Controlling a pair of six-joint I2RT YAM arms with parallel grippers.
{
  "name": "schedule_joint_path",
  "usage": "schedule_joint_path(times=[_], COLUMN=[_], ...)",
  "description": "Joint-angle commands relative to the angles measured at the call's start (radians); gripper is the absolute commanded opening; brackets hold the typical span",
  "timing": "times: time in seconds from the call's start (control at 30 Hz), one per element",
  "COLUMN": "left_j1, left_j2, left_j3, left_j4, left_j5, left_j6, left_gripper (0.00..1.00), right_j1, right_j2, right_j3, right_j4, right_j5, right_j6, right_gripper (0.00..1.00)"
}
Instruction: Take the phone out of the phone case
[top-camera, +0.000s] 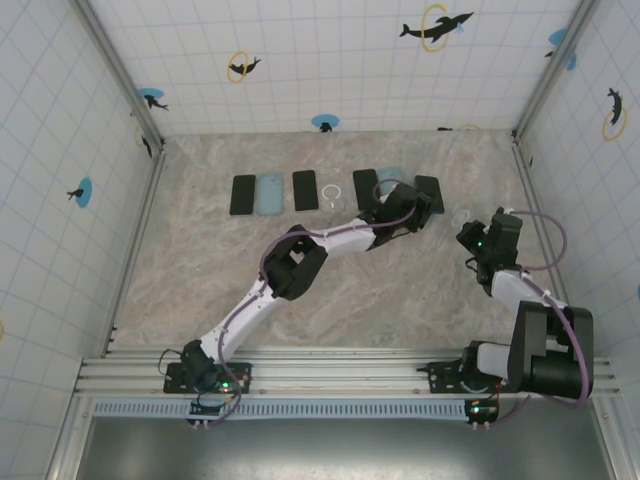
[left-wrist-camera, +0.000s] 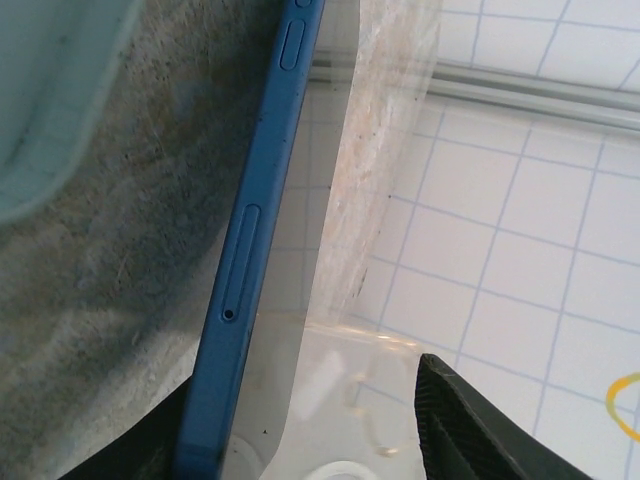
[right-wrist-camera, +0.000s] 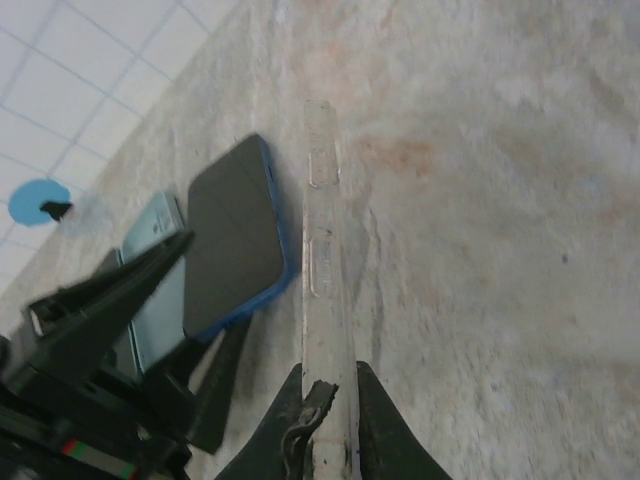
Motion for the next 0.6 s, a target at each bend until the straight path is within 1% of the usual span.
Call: schedule_joint_path(times=[0.0, 0.23, 0.57], left_j1=[-0.008, -0.006, 0.001], left_j2=[-0.065, -0.068, -0.073], left_j3=[-0.014, -0.017, -0.025], left_j4=[-0.045, -0.087, -0.086], left_j5=[0.03, 0.053, 0.065], left_j6=[0.021, 0.044, 0.05], left_gripper=[0.51, 0.53, 0.54], right_j1=[0.014, 0.025, 0.066], right_j2=[-0.039, -0.025, 0.036], right_j3=[-0.023, -0.039, -0.005], right_j4=[-0.048, -0.038, -0.045], right_j5=[-0.021, -0.065, -0.069], right_j6=[-0.012, 0.012, 0.012], right_gripper=[0.08, 0.07, 0.07])
